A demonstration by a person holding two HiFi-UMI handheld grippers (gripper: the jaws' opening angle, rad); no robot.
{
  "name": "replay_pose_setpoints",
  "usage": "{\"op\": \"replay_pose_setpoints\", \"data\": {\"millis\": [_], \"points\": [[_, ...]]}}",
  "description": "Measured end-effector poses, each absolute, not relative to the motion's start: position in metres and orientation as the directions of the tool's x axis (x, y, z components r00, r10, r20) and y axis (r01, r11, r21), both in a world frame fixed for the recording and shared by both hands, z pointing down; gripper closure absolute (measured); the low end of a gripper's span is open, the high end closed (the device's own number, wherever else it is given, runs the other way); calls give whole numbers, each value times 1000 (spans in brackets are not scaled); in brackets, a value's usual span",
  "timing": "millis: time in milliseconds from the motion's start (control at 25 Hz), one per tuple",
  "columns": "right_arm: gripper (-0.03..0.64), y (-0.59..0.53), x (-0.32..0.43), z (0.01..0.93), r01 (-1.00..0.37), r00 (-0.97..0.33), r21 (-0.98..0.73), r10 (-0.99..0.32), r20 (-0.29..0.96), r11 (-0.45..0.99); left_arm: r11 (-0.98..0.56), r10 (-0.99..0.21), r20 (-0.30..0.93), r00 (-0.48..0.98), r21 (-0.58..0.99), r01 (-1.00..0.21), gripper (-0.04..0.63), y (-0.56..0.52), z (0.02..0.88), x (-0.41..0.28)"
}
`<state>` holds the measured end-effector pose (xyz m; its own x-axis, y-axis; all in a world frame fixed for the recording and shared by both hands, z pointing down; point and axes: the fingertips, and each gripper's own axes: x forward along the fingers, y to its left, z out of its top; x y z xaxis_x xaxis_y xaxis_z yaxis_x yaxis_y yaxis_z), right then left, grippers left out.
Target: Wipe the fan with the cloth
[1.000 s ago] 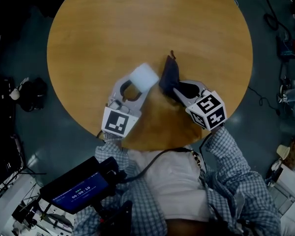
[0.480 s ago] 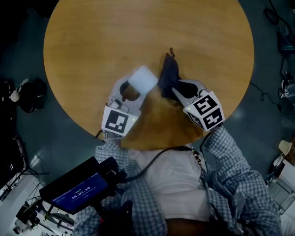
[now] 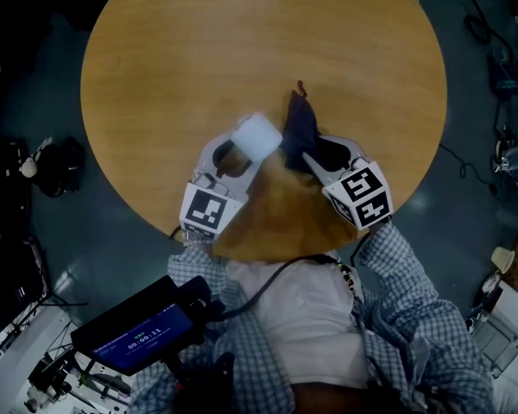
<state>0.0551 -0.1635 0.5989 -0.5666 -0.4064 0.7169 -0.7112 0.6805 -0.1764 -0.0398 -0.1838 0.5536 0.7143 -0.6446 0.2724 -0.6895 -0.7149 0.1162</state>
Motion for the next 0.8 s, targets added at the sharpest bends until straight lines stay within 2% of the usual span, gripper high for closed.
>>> {"op": "replay_pose_setpoints", "data": {"millis": [160, 320, 560, 800], "points": [[441, -163, 62, 589, -718, -574, -175, -431, 697, 674, -695, -657, 293, 695, 122, -709, 426, -173, 556, -44], [446, -161, 72, 566, -742, -569, -162, -483, 665, 650, -678, -667, 306, 679, 128, -724, 426, -157, 543, -51], [507, -157, 70, 529, -759, -587, -166, -550, 594, 630, -669, -677, 294, 674, 135, -731, 443, -143, 512, -64], [592, -133, 72, 460, -810, -563, -161, -672, 481, 563, -663, -709, 234, 665, 98, -742, 513, -116, 442, -72]]}}
